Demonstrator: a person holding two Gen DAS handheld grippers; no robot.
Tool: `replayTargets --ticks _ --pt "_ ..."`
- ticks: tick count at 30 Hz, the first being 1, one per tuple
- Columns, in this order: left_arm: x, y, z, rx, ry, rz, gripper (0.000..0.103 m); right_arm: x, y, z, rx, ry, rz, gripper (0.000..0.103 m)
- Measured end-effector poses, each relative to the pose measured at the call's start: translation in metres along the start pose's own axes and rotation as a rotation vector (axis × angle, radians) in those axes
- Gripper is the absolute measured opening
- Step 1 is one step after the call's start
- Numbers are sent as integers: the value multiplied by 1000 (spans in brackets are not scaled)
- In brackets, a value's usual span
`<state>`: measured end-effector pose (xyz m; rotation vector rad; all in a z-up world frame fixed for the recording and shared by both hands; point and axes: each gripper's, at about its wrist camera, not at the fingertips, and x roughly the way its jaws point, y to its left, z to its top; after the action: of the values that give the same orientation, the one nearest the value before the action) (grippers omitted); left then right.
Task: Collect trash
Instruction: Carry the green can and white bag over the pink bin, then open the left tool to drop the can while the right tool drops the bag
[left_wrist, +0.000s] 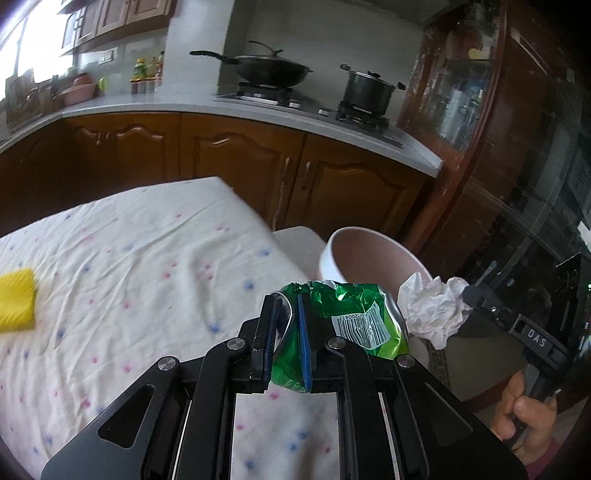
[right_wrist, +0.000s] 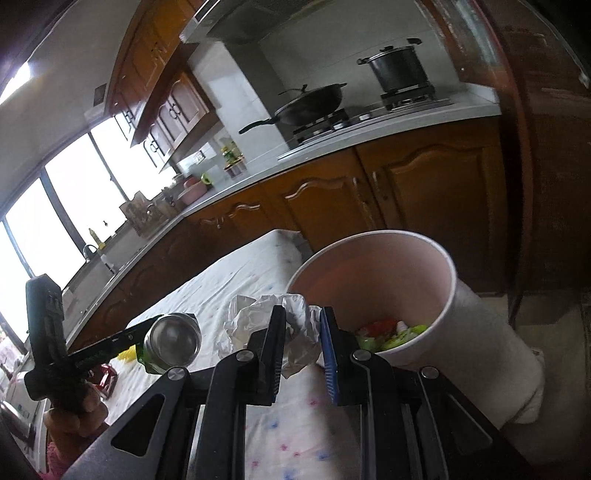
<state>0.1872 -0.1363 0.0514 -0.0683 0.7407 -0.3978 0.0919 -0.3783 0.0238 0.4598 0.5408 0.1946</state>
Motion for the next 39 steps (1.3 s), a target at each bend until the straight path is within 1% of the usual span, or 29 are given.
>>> replayTargets --ticks 8,12,17,24,29,33,39 --pt "20 -30 23 48 -1 -22 10 -3 -24 12 23 -30 -35 19" --pt "37 -47 37 89 0 -26 10 1 -35 21 29 -39 -54 19" --pt "65 -65 50 137 24 -21 10 10 -49 31 36 -39 -76 19" --pt "103 -90 55 210 71 -8 10 22 -65 38 42 -20 -103 19" --pt "125 -102 52 264 109 17 10 36 -73 39 28 20 -129 19" --pt "136 -105 51 276 129 31 10 46 -77 41 20 47 -136 19" --pt "140 -108 49 298 137 42 11 55 -80 41 8 70 -143 19"
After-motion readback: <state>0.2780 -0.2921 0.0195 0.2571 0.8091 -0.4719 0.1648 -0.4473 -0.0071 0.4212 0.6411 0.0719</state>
